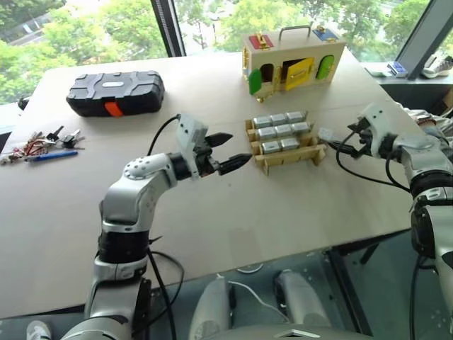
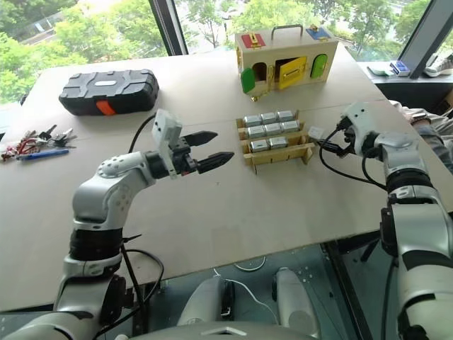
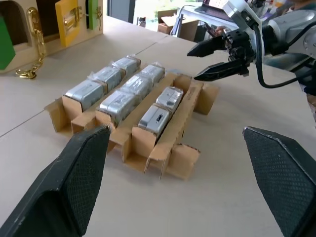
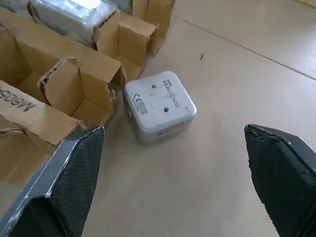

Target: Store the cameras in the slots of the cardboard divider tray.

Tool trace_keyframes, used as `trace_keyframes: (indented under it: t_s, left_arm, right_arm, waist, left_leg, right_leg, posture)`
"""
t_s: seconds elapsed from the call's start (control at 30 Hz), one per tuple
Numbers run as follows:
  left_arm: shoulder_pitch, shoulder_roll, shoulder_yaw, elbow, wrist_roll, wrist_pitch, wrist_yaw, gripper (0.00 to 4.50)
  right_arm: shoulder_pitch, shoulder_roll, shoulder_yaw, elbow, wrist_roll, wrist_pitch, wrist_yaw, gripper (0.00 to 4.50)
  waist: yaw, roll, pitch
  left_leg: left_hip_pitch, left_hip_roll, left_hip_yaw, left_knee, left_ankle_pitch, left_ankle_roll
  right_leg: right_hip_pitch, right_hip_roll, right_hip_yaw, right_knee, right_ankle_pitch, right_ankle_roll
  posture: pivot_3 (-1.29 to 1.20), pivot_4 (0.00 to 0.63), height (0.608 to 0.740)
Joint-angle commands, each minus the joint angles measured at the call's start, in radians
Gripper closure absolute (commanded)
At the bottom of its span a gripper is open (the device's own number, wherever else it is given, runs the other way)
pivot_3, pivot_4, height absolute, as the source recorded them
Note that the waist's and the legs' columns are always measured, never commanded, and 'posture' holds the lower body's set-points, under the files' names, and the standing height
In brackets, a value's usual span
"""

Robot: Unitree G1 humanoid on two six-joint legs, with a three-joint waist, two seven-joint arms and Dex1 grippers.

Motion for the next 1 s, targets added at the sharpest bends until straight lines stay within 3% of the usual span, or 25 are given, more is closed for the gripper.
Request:
trace_keyframes:
  t_s: [0.03,0.53,1.0]
  left_arm:
    - [0.047,0.03,0.053,-0.125,-0.056,0.034,0.041,0.03]
    - [0.152,0.086,0.119,-0.26,-0.168,0.095,0.163,0.03]
    - [0.208,0.126,0.126,-0.3,-0.226,0.093,0.193,0.03]
  right_arm:
    - [-0.047,0.014,-0.006,0.035,-0.028,-0.037,-0.069,0.0]
    - [-0.083,0.101,-0.042,0.093,-0.066,-0.037,-0.236,0.0]
    - [-0.063,0.134,-0.035,0.101,-0.101,-0.085,-0.253,0.0]
  waist:
    - [-0.003,0.0,0.0]
    - [-0.009,0.0,0.0]
    - [-0.022,0.0,0.0]
  left_leg:
    - [0.0,0.0,0.0,0.0,0.0,0.0]
    - [0.0,0.0,0.0,0.0,0.0,0.0]
    - [0.001,0.0,0.001,-0.001,0.0,0.0]
  right_leg:
    - [0.0,0.0,0.0,0.0,0.0,0.0]
    - [0.0,0.0,0.0,0.0,0.0,0.0]
    - [0.0,0.0,0.001,0.0,0.0,0.0]
  posture:
    - [0.0,0.15,0.74]
    - [0.0,0.15,0.74]
    - [0.0,0.15,0.74]
